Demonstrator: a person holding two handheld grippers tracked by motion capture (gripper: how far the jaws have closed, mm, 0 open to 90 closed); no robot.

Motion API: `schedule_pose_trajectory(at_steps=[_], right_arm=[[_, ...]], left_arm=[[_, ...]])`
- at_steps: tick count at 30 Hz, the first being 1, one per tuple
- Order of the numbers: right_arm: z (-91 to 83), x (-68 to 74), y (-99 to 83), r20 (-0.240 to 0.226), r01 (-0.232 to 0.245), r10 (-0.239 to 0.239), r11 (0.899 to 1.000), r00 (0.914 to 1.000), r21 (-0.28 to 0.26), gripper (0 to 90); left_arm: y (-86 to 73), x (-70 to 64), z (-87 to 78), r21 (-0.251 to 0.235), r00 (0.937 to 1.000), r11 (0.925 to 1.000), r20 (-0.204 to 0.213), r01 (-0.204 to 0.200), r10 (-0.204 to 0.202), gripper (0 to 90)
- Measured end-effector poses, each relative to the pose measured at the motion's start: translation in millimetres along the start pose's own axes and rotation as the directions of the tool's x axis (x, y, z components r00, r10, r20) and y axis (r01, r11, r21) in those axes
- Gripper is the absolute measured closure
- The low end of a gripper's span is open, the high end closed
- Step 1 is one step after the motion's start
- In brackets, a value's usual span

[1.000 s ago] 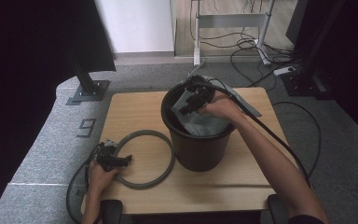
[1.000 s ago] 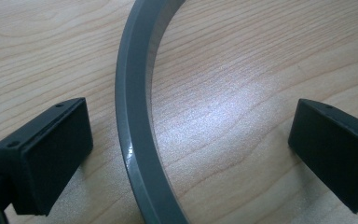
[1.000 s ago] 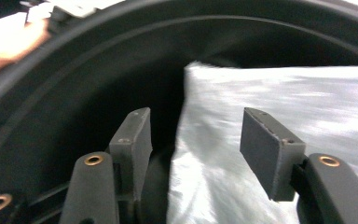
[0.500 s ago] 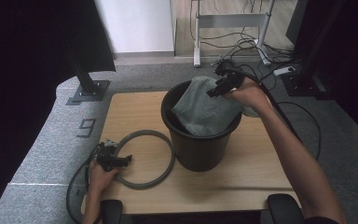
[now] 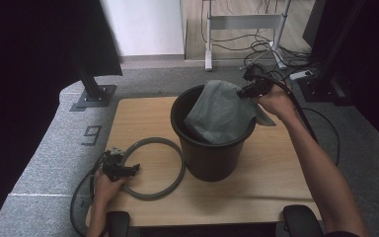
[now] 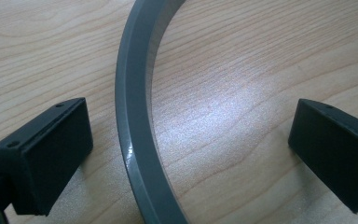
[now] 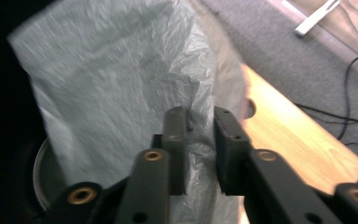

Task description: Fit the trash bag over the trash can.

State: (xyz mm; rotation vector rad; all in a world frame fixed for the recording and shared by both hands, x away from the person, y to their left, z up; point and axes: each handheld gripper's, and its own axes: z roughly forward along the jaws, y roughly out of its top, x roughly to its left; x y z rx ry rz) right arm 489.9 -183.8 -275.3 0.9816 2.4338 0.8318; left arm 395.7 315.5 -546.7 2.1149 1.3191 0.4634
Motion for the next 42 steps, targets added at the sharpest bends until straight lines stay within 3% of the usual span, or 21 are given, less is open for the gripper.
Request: schedule_pose_trajectory(at_steps=[3, 8, 12, 19, 26, 28, 30, 35, 38, 42], right_arm=[[-15.0, 3.8, 8.5, 0.011, 0.004, -0.004, 0.999, 0.9999, -0.041, 86.3], [-24.0, 22.5, 24.5, -0.050, 0.036, -0.039, 0.997, 0.9980, -0.063, 87.1], [-6.6, 43.9, 34.0, -0.127, 0.068, -0.075, 0.996, 0.9891, -0.058, 86.8], [28.9, 74.9, 42.1, -0.216, 0.104, -0.107, 0.994, 0.9706, -0.025, 85.7], [47.5, 87.9, 38.3, -0.265, 0.132, -0.121, 0.991, 0.9567, 0.023, 82.8], [44.8, 84.9, 37.3, -0.262, 0.124, -0.115, 0.992, 0.9581, 0.020, 78.1], [37.2, 79.0, 37.7, -0.256, 0.114, -0.109, 0.993, 0.9604, 0.005, 66.6], [15.4, 62.3, 41.1, -0.217, 0.079, -0.089, 0.995, 0.9722, -0.055, 49.2], [3.1, 50.3, 42.6, -0.168, 0.062, -0.074, 0.995, 0.9830, -0.077, 45.5], [-0.5, 42.5, 39.4, -0.077, 0.076, -0.079, 0.996, 0.9939, -0.045, 45.9]], left_arm=[[0.0, 0.0, 0.0, 0.000, 1.0000, 1.0000, 0.000, 0.000, 0.000, 0.0], [0.0, 0.0, 0.0, 0.000, 1.0000, 1.0000, 0.000, 0.000, 0.000, 0.0], [0.0, 0.0, 0.0, 0.000, 1.0000, 1.0000, 0.000, 0.000, 0.000, 0.0], [0.0, 0.0, 0.0, 0.000, 1.0000, 1.0000, 0.000, -0.001, 0.001, 0.0], [0.0, 0.0, 0.0, 0.000, 1.0000, 1.0000, 0.000, -0.001, 0.001, 0.0], [0.0, 0.1, 0.0, 0.000, 1.0000, 1.0000, 0.000, -0.001, 0.001, 0.0], [0.0, 0.1, 0.0, 0.000, 1.0000, 1.0000, 0.000, -0.001, 0.001, 0.0], [0.0, 0.0, 0.1, 0.000, 1.0000, 1.0000, 0.001, -0.001, 0.001, 0.0], [0.1, 0.1, 0.0, 0.000, 1.0000, 1.0000, 0.001, -0.001, 0.001, 0.0], [0.1, 0.0, 0.1, 0.000, 1.0000, 1.0000, 0.001, -0.001, 0.001, 0.0]])
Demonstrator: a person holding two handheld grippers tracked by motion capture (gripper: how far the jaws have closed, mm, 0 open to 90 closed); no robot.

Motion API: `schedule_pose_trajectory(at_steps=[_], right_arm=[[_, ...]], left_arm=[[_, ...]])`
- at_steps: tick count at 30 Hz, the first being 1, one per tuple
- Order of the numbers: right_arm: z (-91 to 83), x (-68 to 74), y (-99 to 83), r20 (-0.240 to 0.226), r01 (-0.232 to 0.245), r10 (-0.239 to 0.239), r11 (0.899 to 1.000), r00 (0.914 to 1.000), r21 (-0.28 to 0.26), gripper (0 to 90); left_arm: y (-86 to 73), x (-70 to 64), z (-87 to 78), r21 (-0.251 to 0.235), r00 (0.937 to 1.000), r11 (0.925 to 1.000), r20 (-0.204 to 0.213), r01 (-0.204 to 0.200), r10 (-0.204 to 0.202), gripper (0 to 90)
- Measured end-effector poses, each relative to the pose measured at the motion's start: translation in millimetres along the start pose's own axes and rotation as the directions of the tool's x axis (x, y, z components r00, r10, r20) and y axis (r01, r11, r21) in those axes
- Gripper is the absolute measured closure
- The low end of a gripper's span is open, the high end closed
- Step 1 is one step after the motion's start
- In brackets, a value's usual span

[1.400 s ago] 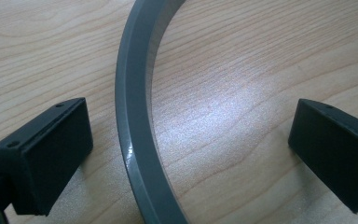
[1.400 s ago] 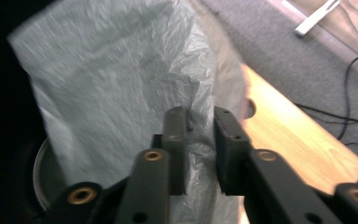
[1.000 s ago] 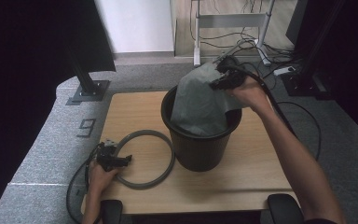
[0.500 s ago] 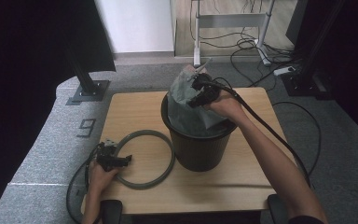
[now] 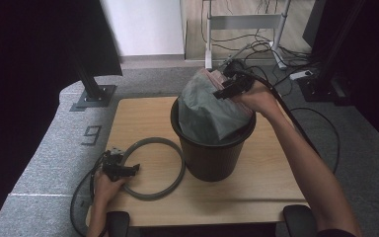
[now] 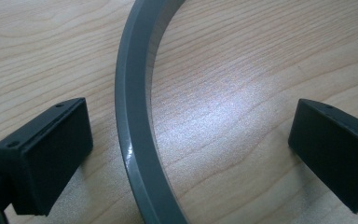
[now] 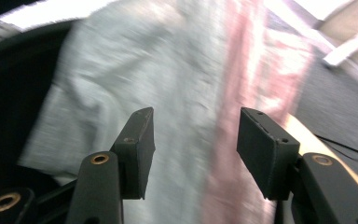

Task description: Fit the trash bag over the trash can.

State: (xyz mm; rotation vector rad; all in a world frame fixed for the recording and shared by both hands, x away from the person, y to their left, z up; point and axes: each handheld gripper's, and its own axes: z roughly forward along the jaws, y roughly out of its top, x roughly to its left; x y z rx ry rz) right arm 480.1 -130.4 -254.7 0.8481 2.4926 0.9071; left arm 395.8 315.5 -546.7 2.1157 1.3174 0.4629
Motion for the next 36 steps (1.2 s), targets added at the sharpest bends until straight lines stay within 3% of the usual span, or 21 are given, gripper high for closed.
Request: schedule_pose_trajectory(at_steps=[2, 6, 9, 11, 17, 18, 24, 25, 26, 28, 31, 33, 35, 36], right_arm=[[0.5, -3.1, -4.2, 0.057, 0.001, -0.002, 1.000, 0.9984, 0.016, 46.3], [1.5, -8.3, -12.3, 0.101, -0.006, 0.002, 0.999, 0.9949, 0.042, 47.6], [1.8, -11.4, -16.5, 0.105, -0.018, 0.012, 0.998, 0.9944, 0.054, 50.9], [2.4, -12.8, -19.6, 0.092, -0.030, 0.024, 0.997, 0.9955, 0.071, 55.6], [6.4, -13.2, -27.4, -0.013, -0.029, 0.031, 0.993, 0.9994, 0.112, 87.5], [6.1, -13.2, -27.6, -0.024, -0.027, 0.030, 0.993, 0.9993, 0.113, 88.5], [-4.9, -13.1, -22.6, -0.026, -0.029, 0.031, 0.995, 0.9992, 0.099, 88.5], [-6.0, -13.3, -22.4, -0.018, -0.023, 0.025, 0.995, 0.9995, 0.096, 84.9], [-5.4, -13.1, -23.1, -0.008, -0.024, 0.024, 0.995, 0.9997, 0.100, 73.9], [-1.0, -12.9, -26.1, -0.015, -0.028, 0.030, 0.993, 0.9994, 0.112, 60.9], [9.3, -11.3, -32.4, -0.020, -0.033, 0.036, 0.991, 0.9991, 0.126, 54.2], [16.6, -10.7, -36.3, -0.036, -0.036, 0.041, 0.991, 0.9985, 0.132, 56.9], [22.2, -9.6, -39.3, -0.046, -0.031, 0.038, 0.989, 0.9982, 0.141, 72.8], [25.3, -9.0, -41.3, -0.070, -0.027, 0.038, 0.990, 0.9968, 0.140, 85.0]], left_arm=[[0.0, 0.0, 0.0, 0.000, 1.0000, 1.0000, 0.000, 0.000, 0.000, 0.0], [0.0, 0.0, 0.0, 0.000, 1.0000, 1.0000, 0.000, 0.000, 0.000, 0.0], [0.0, 0.0, 0.0, 0.000, 1.0000, 1.0000, 0.000, 0.000, 0.000, 0.0], [0.0, 0.0, 0.0, 0.000, 1.0000, 1.0000, 0.000, 0.000, 0.000, 0.0], [0.0, 0.0, 0.0, 0.000, 1.0000, 1.0000, 0.000, 0.000, 0.000, 0.0], [0.0, -0.1, 0.0, 0.000, 1.0000, 1.0000, -0.001, 0.000, 0.000, 0.0], [0.0, 0.0, 0.0, 0.000, 1.0000, 1.0000, 0.000, 0.000, 0.000, 0.0], [0.0, -0.1, 0.0, 0.000, 1.0000, 1.0000, -0.001, 0.000, 0.000, 0.0], [0.0, -0.1, 0.0, 0.000, 1.0000, 1.0000, -0.001, 0.000, 0.000, 0.0], [0.0, -0.1, 0.0, 0.000, 1.0000, 1.0000, -0.001, 0.000, 0.000, 0.0], [0.0, -0.1, 0.0, 0.000, 1.0000, 1.0000, -0.001, 0.001, -0.001, 0.0], [0.0, 0.0, 0.0, 0.000, 1.0000, 1.0000, -0.001, 0.000, 0.000, 0.0], [0.0, -0.1, 0.0, 0.000, 1.0000, 1.0000, -0.001, 0.000, 0.000, 0.0], [0.0, -0.1, 0.0, 0.000, 1.0000, 1.0000, -0.001, 0.000, 0.000, 0.0]])
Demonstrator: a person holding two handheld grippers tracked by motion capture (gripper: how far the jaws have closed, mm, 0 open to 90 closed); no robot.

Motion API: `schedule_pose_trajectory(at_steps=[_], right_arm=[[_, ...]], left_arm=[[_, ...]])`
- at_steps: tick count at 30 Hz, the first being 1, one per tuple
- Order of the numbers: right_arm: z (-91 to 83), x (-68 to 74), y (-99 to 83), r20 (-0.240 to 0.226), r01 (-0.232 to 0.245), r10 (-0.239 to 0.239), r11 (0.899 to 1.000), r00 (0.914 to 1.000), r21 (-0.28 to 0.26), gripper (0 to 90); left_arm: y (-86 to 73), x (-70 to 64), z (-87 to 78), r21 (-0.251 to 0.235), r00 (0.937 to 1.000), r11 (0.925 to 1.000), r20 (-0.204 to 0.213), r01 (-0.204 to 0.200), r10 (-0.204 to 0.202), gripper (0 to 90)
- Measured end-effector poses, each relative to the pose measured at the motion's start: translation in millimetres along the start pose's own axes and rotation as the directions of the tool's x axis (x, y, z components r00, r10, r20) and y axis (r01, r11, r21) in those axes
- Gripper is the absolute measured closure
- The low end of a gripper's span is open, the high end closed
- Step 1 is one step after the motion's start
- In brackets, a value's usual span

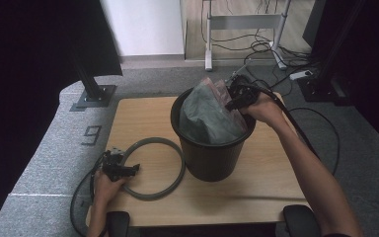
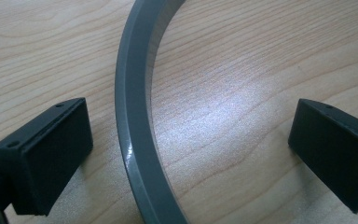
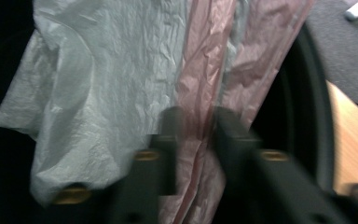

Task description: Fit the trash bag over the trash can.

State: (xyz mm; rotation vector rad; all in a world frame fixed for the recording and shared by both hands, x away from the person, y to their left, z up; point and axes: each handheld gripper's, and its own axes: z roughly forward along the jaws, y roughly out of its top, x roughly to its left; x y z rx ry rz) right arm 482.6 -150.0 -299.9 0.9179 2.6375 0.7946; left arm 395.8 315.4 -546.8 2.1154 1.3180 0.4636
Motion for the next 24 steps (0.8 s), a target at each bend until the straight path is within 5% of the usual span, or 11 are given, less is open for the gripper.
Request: schedule_pose_trajectory(at_steps=[8, 11, 15, 19, 24], right_arm=[[-1.4, 0.3, -1.0, -0.020, 0.005, -0.005, 1.000, 0.9998, 0.009, 87.3], [-7.4, -1.4, 1.2, 0.005, -0.001, 0.001, 1.000, 1.0000, -0.022, 62.2], [-6.8, -0.4, 5.4, 0.011, -0.006, 0.007, 0.998, 0.9999, -0.057, 47.5], [1.6, 2.4, 10.8, 0.029, 0.002, -0.001, 0.999, 0.9996, -0.046, 46.7], [14.0, 2.4, 23.5, 0.119, 0.013, -0.016, 1.000, 0.9927, 0.029, 62.1]], left_arm=[[0.0, 0.0, 0.0, 0.000, 1.0000, 1.0000, 0.000, 0.000, 0.000, 0.0], [0.0, 0.0, 0.0, 0.000, 1.0000, 1.0000, 0.000, 0.000, 0.000, 0.0], [0.0, 0.0, 0.0, 0.000, 1.0000, 1.0000, 0.000, 0.000, 0.000, 0.0], [0.1, 0.1, 0.0, 0.000, 1.0000, 1.0000, 0.000, 0.000, 0.000, 0.0], [0.0, 0.0, 0.0, 0.000, 1.0000, 1.0000, 0.000, 0.000, 0.000, 0.0]])
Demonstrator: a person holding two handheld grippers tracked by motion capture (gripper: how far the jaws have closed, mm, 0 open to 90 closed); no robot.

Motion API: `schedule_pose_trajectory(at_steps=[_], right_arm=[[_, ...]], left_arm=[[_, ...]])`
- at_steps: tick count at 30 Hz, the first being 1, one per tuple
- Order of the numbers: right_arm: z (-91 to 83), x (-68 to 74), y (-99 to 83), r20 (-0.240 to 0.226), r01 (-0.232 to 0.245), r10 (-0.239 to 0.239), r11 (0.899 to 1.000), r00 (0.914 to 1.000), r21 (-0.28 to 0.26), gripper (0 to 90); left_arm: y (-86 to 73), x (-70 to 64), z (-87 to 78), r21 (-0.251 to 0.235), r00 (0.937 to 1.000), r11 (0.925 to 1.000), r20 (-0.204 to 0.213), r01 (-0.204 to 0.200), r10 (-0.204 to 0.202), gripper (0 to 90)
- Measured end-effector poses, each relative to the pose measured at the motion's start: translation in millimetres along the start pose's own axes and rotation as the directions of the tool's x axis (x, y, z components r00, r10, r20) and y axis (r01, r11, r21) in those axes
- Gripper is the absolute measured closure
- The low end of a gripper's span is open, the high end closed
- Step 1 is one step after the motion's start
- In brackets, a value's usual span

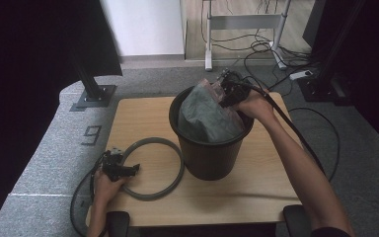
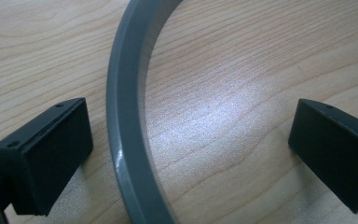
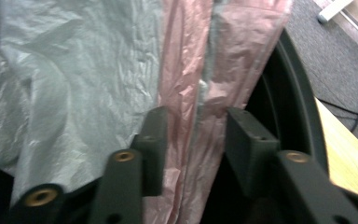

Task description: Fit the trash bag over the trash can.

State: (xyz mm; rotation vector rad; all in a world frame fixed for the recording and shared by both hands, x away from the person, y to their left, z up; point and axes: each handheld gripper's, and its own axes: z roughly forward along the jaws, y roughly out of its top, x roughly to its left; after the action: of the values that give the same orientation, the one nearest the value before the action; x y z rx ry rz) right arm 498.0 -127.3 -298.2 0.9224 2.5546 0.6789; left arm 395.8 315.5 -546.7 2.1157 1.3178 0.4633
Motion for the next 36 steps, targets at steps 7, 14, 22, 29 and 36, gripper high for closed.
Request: schedule_pose_trajectory(at_steps=[7, 14, 22, 29, 36], right_arm=[[0.4, -2.0, 5.3, -0.017, -0.014, 0.014, 1.000, 0.9998, 0.015, 70.5], [-13.9, -0.1, 22.6, 0.004, -0.002, 0.002, 0.998, 1.0000, -0.066, 51.0], [-5.0, -19.1, 32.1, 0.075, -0.007, 0.015, 0.994, 0.9971, -0.105, 36.3], [13.3, -32.2, 30.9, -0.009, -0.005, 0.004, 0.992, 1.0000, -0.124, 64.8], [6.6, -48.5, 15.2, -0.105, -0.088, 0.070, 0.980, 0.9920, -0.177, 69.1]], left_arm=[[6.1, 0.1, -3.9, 0.048, 1.0000, 0.9988, 0.005, 0.008, -0.008, 3.9], [13.6, 3.1, -17.3, 0.015, 0.9995, 0.9996, 0.021, 0.022, -0.023, 8.1], [45.2, -0.3, -40.5, -0.015, 0.9982, 0.9992, 0.047, -0.038, 0.038, 9.0], [95.9, -11.1, -60.5, -0.036, 0.9864, 0.9925, 0.112, -0.117, 0.120, 12.3], [154.4, -26.8, -84.4, -0.082, 0.9659, 0.9798, 0.172, -0.182, 0.194, 14.0]])
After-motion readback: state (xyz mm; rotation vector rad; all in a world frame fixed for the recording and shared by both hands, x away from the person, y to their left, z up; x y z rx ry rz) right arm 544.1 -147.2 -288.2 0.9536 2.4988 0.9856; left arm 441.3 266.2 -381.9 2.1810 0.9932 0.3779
